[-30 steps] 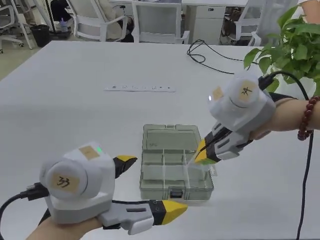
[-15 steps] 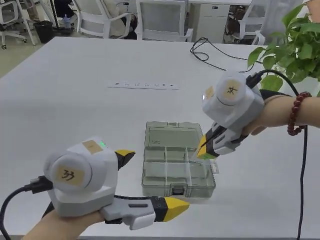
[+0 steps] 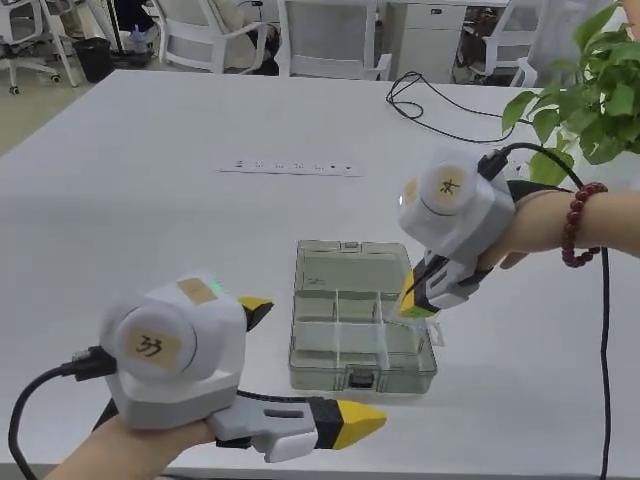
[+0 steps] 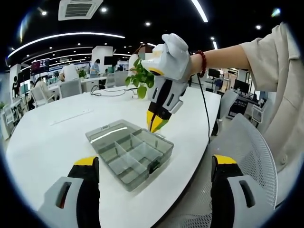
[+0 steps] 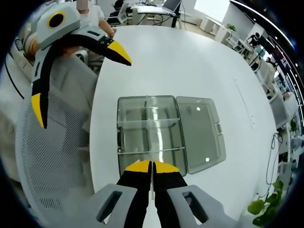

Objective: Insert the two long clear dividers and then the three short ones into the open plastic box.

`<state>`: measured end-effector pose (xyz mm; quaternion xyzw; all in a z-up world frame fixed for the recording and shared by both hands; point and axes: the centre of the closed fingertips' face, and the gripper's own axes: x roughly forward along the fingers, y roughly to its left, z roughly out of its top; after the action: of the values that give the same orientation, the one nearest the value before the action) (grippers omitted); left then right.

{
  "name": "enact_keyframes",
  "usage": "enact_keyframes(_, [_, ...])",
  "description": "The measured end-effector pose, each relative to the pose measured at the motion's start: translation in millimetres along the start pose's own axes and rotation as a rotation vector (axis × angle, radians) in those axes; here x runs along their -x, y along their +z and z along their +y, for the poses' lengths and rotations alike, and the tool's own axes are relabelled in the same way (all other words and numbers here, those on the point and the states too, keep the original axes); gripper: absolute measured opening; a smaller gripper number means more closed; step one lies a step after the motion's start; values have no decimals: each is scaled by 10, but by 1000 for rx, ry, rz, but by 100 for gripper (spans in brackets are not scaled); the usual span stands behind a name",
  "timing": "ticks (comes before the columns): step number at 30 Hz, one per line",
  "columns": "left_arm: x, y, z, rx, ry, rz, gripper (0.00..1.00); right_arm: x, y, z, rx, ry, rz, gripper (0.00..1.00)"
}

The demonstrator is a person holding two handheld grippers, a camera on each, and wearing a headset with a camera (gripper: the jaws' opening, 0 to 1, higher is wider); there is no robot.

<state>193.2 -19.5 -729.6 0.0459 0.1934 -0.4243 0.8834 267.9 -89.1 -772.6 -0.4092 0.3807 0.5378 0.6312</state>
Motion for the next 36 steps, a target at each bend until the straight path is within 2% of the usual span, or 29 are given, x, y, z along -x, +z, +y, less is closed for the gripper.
enact_keyframes(4, [0, -10, -3, -2, -2, 6, 100, -33, -36, -11, 5, -4, 25, 2])
enact_keyframes(18, [21, -15, -27, -3, -12, 9, 99, -91, -14, -6, 16, 19, 28, 3])
enact_keyframes(25, [21, -11, -34, -3, -15, 6, 98, -119, -28, -6, 40, 34, 54, 3])
enact_keyframes(36, [16, -26, -33, -6, -13, 15, 98, -212, -34, -7, 70, 87, 155, 3])
